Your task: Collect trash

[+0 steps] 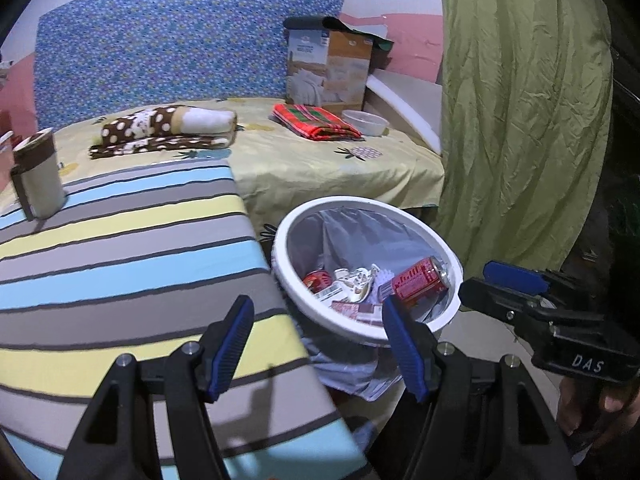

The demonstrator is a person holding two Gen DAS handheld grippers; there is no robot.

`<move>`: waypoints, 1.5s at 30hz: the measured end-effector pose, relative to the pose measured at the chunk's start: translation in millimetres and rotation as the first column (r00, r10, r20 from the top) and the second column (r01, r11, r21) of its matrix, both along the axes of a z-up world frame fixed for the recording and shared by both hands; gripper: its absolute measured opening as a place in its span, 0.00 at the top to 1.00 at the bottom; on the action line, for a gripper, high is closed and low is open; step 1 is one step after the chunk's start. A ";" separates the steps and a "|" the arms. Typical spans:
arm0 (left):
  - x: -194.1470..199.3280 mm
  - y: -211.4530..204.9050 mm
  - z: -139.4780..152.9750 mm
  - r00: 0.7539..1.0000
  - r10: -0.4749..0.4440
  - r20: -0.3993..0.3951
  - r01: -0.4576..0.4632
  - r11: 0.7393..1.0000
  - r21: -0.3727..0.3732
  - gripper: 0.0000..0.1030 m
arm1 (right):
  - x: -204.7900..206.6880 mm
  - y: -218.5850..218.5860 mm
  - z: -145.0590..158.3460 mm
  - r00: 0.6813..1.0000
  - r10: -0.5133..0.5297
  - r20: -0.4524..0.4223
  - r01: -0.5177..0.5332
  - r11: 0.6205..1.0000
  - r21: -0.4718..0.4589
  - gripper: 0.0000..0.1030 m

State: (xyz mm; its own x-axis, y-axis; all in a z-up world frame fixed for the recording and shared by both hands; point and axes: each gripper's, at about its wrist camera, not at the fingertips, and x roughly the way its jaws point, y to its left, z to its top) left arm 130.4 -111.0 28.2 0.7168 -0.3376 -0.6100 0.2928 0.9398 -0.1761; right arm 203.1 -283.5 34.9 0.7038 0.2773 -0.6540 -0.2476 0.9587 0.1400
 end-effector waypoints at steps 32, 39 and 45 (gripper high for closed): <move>-67.2 24.9 5.7 0.995 0.094 0.037 -0.095 0.995 0.019 0.33 | -49.7 19.5 3.2 0.999 0.025 0.043 -0.025 1.000 -0.016 0.41; -68.7 23.9 6.1 0.995 0.092 0.039 -0.094 0.995 0.025 0.33 | -50.2 18.9 2.5 0.999 0.024 0.044 -0.023 1.000 -0.014 0.41; -69.3 23.5 6.6 0.995 0.094 0.040 -0.095 0.995 0.028 0.33 | -50.9 18.7 2.7 0.999 0.022 0.045 -0.022 1.000 -0.014 0.41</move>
State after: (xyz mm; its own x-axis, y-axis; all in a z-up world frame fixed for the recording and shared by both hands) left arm 61.1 -87.5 34.8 0.7678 -0.2495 -0.5901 0.2089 0.9682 -0.1376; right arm 152.2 -264.9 37.6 0.7264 0.2841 -0.6258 -0.2745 0.9547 0.1149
